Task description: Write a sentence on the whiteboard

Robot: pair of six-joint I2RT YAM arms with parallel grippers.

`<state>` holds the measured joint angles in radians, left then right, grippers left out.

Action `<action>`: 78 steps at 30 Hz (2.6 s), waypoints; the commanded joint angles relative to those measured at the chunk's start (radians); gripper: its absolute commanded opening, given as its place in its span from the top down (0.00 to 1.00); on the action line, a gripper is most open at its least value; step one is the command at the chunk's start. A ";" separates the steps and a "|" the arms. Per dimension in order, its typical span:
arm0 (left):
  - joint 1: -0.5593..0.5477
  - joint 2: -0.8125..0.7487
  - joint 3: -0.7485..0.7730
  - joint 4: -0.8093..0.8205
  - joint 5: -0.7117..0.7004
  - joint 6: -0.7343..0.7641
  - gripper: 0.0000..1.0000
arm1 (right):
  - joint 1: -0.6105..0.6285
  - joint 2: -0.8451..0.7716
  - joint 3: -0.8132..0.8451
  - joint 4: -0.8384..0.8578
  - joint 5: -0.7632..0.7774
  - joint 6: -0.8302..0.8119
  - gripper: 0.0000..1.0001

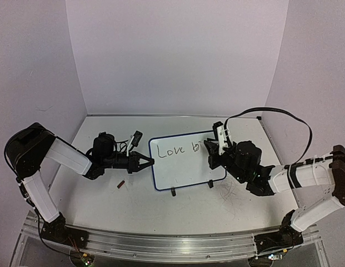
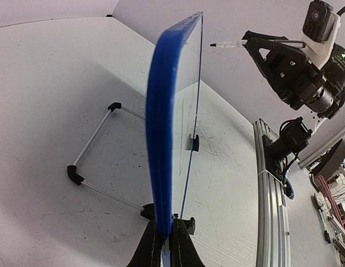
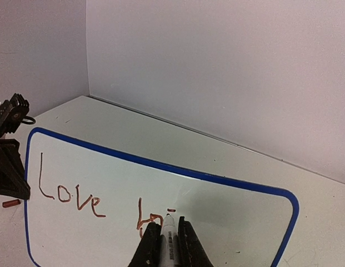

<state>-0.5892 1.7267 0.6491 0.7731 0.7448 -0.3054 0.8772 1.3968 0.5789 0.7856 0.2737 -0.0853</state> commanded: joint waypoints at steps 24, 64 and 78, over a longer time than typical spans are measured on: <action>0.007 -0.038 0.026 -0.038 -0.044 0.048 1.00 | -0.006 0.065 0.052 0.018 0.066 0.007 1.00; 0.008 -0.048 0.024 -0.047 -0.047 0.063 1.00 | 0.009 0.044 -0.018 -0.067 0.051 0.127 1.00; 0.008 -0.047 0.031 -0.053 -0.050 0.063 1.00 | -0.015 -0.050 -0.004 -0.032 0.023 0.093 1.00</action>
<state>-0.5900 1.7138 0.6491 0.7483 0.7380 -0.2863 0.8749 1.3533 0.5602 0.7361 0.2905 0.0219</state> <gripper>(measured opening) 0.061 0.101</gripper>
